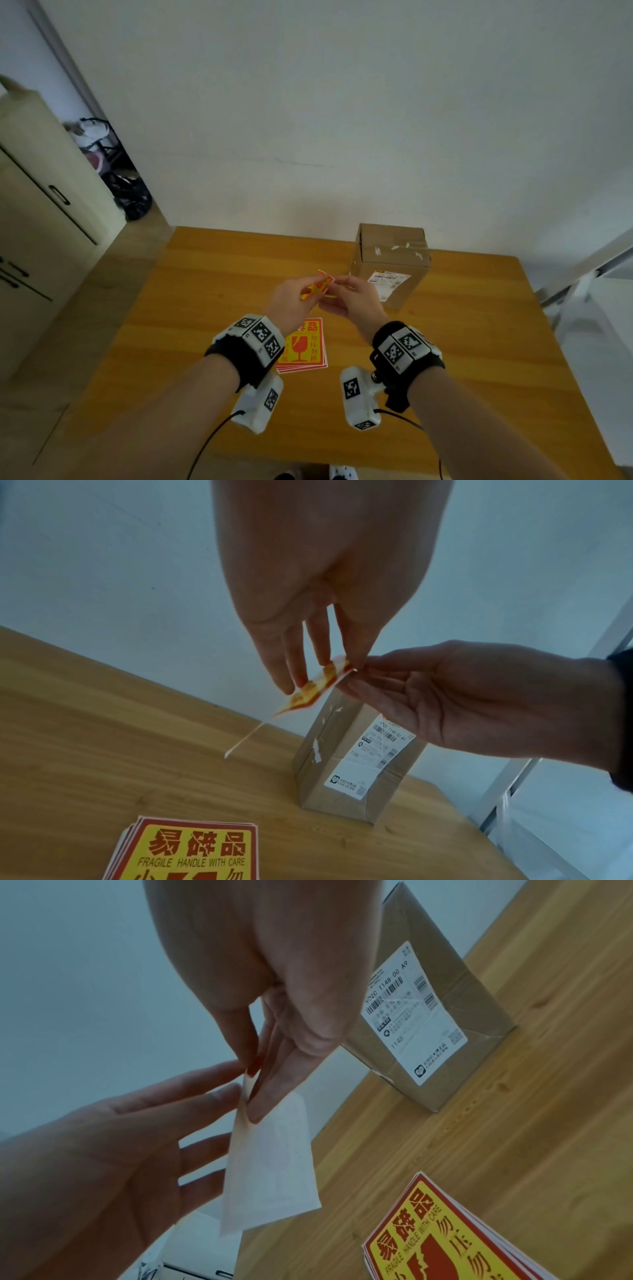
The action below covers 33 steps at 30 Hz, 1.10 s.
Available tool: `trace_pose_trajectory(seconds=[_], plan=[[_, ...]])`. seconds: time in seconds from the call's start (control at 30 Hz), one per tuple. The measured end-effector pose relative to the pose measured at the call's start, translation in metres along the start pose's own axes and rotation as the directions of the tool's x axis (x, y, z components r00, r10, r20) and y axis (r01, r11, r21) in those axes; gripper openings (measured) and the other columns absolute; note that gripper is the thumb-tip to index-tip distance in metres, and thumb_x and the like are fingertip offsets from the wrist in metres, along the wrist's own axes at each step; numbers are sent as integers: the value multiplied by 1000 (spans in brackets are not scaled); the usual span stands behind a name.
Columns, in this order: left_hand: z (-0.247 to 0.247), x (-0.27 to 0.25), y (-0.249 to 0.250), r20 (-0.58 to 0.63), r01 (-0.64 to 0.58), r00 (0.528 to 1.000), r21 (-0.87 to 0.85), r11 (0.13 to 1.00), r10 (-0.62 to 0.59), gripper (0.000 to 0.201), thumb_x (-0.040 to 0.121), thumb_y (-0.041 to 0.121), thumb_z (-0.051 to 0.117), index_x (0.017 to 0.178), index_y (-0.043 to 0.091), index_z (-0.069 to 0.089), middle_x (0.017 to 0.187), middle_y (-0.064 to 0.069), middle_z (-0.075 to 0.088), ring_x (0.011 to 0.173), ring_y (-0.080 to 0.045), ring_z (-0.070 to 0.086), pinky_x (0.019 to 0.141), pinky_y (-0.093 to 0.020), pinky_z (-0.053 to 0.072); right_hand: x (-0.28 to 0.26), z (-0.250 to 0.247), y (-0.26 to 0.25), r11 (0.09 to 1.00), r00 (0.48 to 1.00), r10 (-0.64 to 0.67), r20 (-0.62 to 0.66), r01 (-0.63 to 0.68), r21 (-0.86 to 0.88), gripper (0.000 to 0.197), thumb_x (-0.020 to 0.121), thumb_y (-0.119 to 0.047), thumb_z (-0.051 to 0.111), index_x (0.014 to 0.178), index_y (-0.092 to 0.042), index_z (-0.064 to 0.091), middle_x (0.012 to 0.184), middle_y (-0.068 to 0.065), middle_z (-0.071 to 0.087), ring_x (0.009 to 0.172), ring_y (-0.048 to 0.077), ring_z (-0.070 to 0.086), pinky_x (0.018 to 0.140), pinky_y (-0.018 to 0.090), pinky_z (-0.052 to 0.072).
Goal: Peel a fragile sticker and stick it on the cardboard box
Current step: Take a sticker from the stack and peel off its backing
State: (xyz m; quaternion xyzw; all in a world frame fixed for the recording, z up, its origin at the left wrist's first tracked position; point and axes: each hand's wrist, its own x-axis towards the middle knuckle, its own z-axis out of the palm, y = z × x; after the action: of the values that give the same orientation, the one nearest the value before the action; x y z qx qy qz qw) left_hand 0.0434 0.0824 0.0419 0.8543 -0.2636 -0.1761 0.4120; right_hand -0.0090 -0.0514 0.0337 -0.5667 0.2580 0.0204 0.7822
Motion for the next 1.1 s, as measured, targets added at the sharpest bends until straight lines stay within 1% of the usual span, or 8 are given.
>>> trace_pose_trajectory(seconds=[0.13, 0.2, 0.33, 0.4, 0.53, 0.67, 0.83, 1.1], plan=[[3, 1, -4, -6, 16, 1000, 12, 1000, -16, 40, 92, 19, 54, 132, 23, 54, 133, 0, 60, 119, -19, 58, 98, -30, 48, 0, -2, -2, 999, 999, 19, 27, -20, 42, 18, 96, -7, 49, 87, -6, 65, 85, 10, 71, 69, 17, 72, 70, 29, 61], [4, 1, -4, -3, 13, 1000, 6, 1000, -13, 40, 92, 18, 54, 132, 22, 54, 133, 0, 60, 120, -18, 58, 97, -28, 47, 0, -2, -2, 998, 999, 23, 27, -25, 51, 19, 96, -6, 48, 87, -6, 65, 85, 10, 71, 67, 15, 72, 69, 28, 61], [5, 1, -7, -1, 9, 1000, 15, 1000, -9, 39, 92, 18, 54, 131, 23, 55, 132, 0, 61, 119, -18, 58, 97, -30, 48, -2, -2, -1, 999, 999, 31, 22, -32, 38, 20, 96, -7, 48, 87, -6, 65, 85, 10, 71, 65, 13, 72, 64, 25, 61], [6, 1, -8, -2, 2, 1000, 28, 1000, -2, 38, 92, 18, 54, 131, 23, 56, 131, 1, 61, 118, -17, 59, 95, -28, 48, -2, -2, 0, 999, 999, 29, 18, -29, 34, 20, 96, -8, 48, 87, -6, 65, 84, 9, 71, 65, 12, 72, 63, 24, 61], [8, 2, -12, 7, -7, 1000, 18, 1000, 7, 38, 92, 16, 54, 130, 21, 56, 132, 0, 61, 119, -16, 58, 97, -27, 47, -1, -2, 2, 1000, 1000, 24, 12, -24, 17, 19, 96, -9, 49, 86, -6, 65, 84, 9, 71, 68, 13, 72, 64, 25, 61], [9, 4, -13, 19, -14, 1000, 20, 1000, 14, 38, 92, 16, 54, 130, 20, 56, 131, 0, 61, 118, -17, 58, 99, -30, 48, 0, -4, 3, 1000, 1000, 20, 8, -20, -4, 16, 95, -10, 51, 88, -6, 65, 85, 9, 71, 75, 17, 71, 68, 27, 61], [9, 6, -16, 17, -15, 1000, 49, 999, 15, 36, 92, 20, 55, 127, 23, 59, 127, 2, 64, 110, -17, 61, 95, -33, 51, 1, -7, 3, 999, 999, 31, 36, -30, -18, 17, 95, -10, 50, 89, -6, 65, 88, 10, 71, 76, 17, 71, 69, 29, 61], [7, 6, -10, 22, -35, 999, 47, 998, 35, 35, 93, 15, 53, 127, 18, 59, 127, 0, 65, 110, -17, 62, 90, -25, 48, 3, -8, 3, 999, 999, 21, 45, -19, -40, 18, 95, -11, 52, 87, -6, 67, 84, 9, 71, 73, 14, 72, 68, 28, 61]])
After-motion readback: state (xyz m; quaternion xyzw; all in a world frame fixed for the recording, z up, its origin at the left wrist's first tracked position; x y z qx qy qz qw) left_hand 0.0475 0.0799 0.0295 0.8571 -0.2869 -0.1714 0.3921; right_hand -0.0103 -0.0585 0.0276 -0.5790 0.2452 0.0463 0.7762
